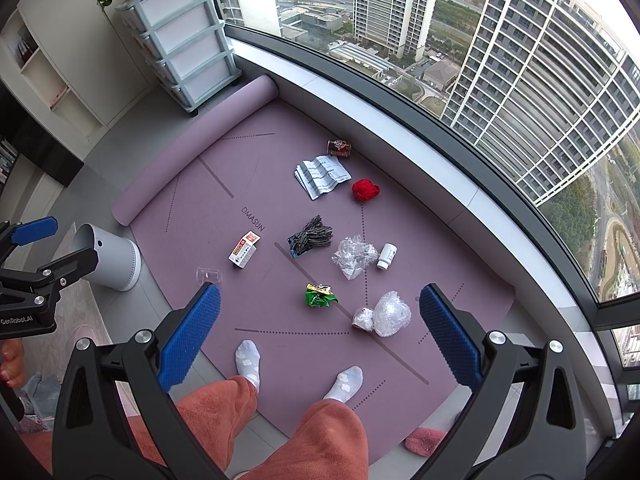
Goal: Collect trash
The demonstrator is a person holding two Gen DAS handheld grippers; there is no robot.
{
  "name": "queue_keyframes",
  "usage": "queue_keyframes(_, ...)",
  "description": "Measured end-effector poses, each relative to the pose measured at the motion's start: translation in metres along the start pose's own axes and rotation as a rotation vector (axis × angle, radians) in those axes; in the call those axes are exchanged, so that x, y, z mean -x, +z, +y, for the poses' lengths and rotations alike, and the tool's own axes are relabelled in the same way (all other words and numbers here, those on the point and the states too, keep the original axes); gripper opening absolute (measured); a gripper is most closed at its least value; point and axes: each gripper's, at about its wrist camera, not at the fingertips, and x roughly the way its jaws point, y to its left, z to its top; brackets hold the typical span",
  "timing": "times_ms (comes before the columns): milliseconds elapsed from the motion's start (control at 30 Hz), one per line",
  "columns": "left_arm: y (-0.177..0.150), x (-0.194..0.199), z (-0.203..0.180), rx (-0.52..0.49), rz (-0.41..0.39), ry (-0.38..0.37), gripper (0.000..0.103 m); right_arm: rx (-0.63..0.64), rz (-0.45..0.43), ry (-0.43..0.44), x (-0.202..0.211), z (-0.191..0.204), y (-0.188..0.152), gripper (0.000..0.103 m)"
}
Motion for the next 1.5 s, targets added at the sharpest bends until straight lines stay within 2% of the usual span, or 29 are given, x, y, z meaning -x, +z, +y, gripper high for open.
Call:
queue_keyframes(1067, 0.001, -0.007, -0.006, -0.002, 0.001, -0.009, 0.099, -0.002, 0.003, -0.004, -0.002, -0.003, -0.003, 0.096)
queue_keyframes(1300, 0.008, -0.022, -0.033, -0.07, 0.031, -0.044, 0.099, -0.066, 0.011, -0.046, -0.009, -0.036, -0.016, 0.096)
queue_keyframes(1500, 0.008, -0.048, -0.074, -0.171, 0.079, -0.075, 0.099, -0.169, 0.055, -0.111, -0.032, -0.086, -0.052, 0.096)
